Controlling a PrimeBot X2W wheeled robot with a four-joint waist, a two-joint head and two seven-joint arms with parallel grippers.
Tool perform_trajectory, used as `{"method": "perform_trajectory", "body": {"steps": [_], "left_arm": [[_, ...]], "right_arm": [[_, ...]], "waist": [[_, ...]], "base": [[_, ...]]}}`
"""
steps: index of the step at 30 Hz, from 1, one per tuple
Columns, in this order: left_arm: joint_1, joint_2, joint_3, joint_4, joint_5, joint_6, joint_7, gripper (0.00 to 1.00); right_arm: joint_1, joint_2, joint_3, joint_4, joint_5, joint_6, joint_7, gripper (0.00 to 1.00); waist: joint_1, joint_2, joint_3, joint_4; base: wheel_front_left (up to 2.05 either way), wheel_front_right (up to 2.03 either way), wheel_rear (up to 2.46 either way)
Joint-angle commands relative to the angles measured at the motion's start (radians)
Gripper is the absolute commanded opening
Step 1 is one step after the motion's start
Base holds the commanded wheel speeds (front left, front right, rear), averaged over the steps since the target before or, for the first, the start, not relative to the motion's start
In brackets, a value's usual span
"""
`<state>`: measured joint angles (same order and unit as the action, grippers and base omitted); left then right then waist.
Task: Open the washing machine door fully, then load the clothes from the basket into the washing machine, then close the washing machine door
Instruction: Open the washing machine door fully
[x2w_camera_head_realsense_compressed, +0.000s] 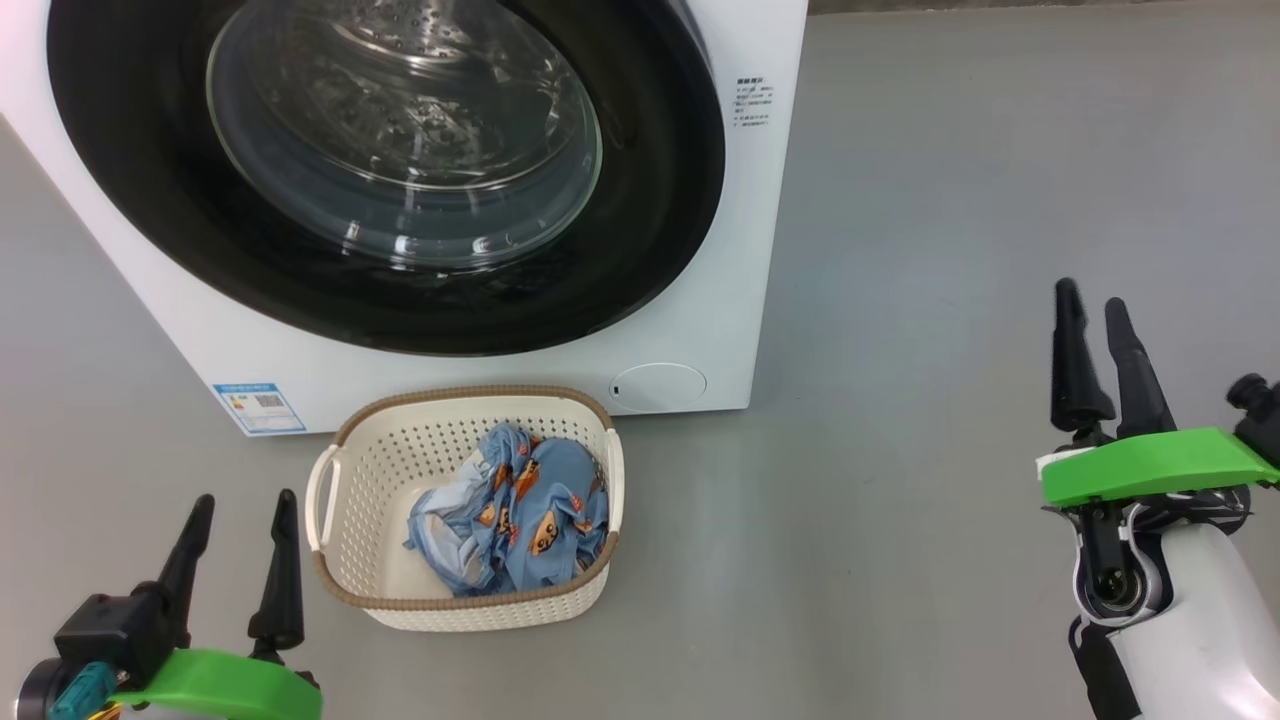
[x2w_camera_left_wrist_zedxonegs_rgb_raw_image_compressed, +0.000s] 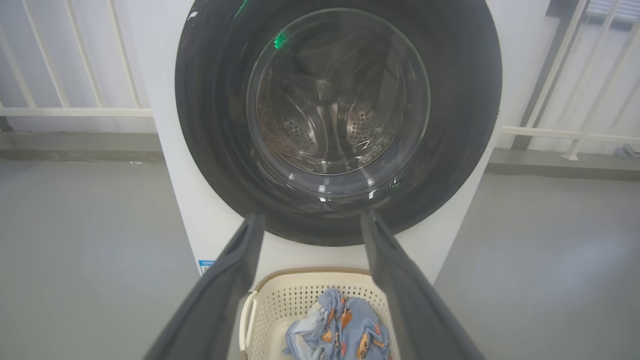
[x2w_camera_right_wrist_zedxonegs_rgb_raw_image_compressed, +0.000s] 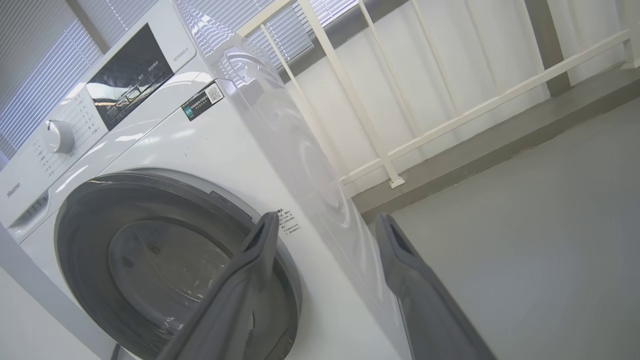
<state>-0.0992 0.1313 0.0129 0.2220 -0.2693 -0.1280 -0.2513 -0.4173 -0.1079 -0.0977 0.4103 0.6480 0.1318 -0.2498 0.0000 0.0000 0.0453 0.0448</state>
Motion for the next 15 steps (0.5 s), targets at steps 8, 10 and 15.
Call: {"method": "perform_trajectory", "body": {"steps": [8,10,15], "left_arm": [[-0.029,0.022,0.025,-0.023,-0.010,-0.003,-0.010,1.00],[-0.032,0.022,0.025,-0.023,-0.012,-0.003,-0.010,1.00],[-0.044,0.021,0.015,-0.017,-0.022,-0.003,-0.010,1.00]], "right_arm": [[-0.087,0.026,-0.021,0.044,0.310,-0.001,0.015,1.00],[-0.106,0.026,-0.032,0.055,0.372,-0.001,0.035,0.48],[-0.148,0.009,-0.045,0.069,0.481,-0.001,0.080,0.00]], "waist": [[0.0000,0.0000,0.033,0.010],[0.0000,0.0000,0.040,0.011],[0.0000,0.0000,0.056,0.019]], "base": [[0.00,0.00,0.00],[0.00,0.00,0.00],[0.00,0.00,0.00]]}}
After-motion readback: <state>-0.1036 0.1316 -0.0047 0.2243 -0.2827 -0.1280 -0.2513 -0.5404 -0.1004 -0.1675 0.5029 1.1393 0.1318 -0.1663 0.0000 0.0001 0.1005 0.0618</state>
